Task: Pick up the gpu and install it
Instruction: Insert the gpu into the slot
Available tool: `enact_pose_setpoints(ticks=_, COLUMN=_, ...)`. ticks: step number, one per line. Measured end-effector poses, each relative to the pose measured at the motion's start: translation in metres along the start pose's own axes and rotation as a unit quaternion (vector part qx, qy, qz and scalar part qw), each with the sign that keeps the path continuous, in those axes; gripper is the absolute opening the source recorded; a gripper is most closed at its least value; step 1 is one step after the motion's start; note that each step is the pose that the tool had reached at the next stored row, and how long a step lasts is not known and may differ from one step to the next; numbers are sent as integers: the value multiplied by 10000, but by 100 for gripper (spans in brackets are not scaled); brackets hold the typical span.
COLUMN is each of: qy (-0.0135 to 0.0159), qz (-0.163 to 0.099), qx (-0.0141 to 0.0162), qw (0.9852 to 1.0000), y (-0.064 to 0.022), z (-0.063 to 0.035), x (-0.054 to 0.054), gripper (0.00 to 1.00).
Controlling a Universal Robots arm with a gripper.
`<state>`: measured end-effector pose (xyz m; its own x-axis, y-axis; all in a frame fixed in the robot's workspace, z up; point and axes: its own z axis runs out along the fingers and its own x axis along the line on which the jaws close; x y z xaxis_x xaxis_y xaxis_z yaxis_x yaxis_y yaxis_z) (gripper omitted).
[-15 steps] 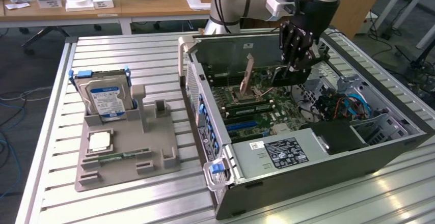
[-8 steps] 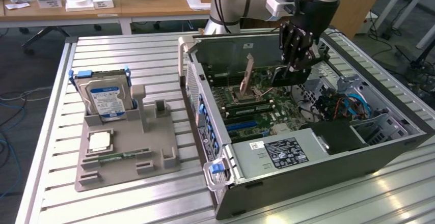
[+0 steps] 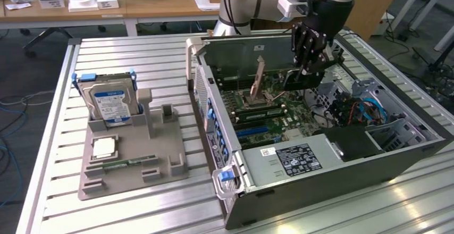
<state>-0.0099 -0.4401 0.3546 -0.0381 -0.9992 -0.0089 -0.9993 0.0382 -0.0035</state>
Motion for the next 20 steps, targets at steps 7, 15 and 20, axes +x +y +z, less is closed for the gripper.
enact_pose_setpoints(ticks=7, qy=-1, qz=-1, qx=2, qw=10000, y=18, z=1, x=13, gripper=27)
enact_pose_setpoints(ticks=15, qy=0, qz=0, qx=1, qw=10000, y=21, z=41, x=71, gripper=27)
enact_pose_setpoints(ticks=20, qy=0, qz=1, qx=1, qw=10000, y=33, z=99, x=74, gripper=27)
